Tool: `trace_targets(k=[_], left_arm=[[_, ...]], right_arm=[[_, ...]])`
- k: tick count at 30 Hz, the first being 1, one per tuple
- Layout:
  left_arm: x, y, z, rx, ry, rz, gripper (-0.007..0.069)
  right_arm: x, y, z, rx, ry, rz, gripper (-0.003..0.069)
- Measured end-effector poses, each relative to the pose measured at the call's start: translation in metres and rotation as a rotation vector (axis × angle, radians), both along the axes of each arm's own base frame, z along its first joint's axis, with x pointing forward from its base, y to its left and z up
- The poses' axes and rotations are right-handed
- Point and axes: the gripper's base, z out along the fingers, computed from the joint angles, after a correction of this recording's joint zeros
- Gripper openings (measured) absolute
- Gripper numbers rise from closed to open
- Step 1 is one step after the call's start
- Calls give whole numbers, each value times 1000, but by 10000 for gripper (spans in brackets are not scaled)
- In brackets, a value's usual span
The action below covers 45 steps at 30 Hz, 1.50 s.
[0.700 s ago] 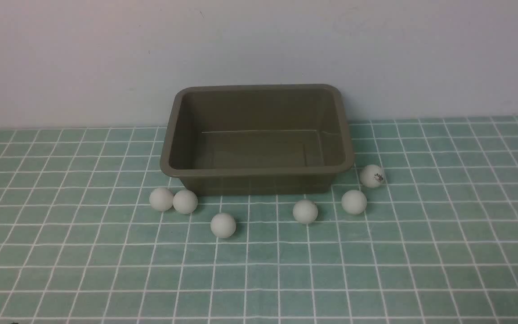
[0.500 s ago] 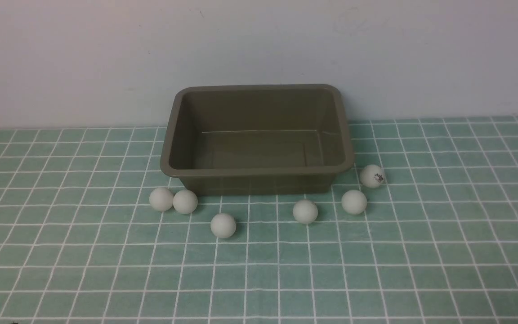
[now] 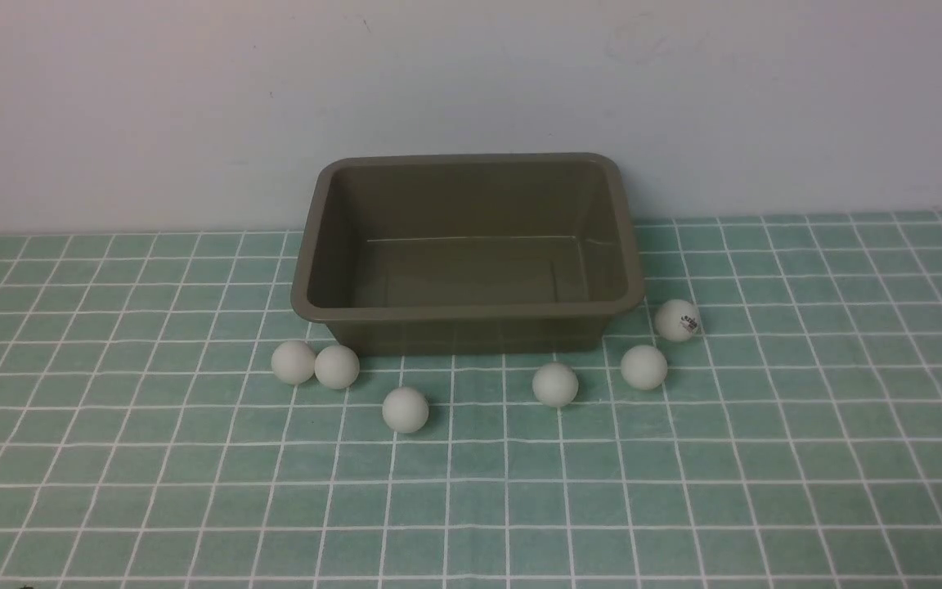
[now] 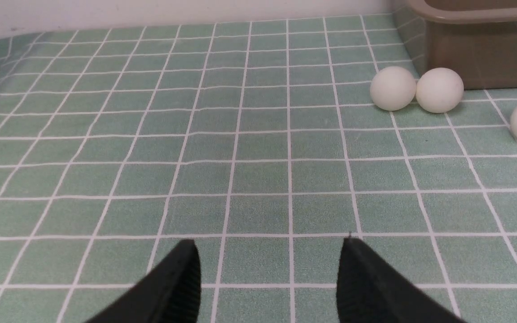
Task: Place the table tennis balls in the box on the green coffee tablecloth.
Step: 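Reach for and grasp a ping pong ball on the table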
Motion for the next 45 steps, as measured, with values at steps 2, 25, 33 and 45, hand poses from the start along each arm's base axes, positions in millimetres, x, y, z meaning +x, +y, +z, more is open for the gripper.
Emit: trace_targets(k=[2, 25, 33, 45], left_arm=[[0, 0, 0, 0, 0, 0, 373], [0, 0, 0, 0, 0, 0, 373], [0, 0, 0, 0, 0, 0, 373], [0, 0, 0, 0, 0, 0, 373]], right_arm=[[0, 0, 0, 0, 0, 0, 261], [0, 0, 0, 7, 0, -2, 261], [1, 1, 5, 78, -68, -4, 261], [-39, 5, 123, 85, -239, 33, 261]])
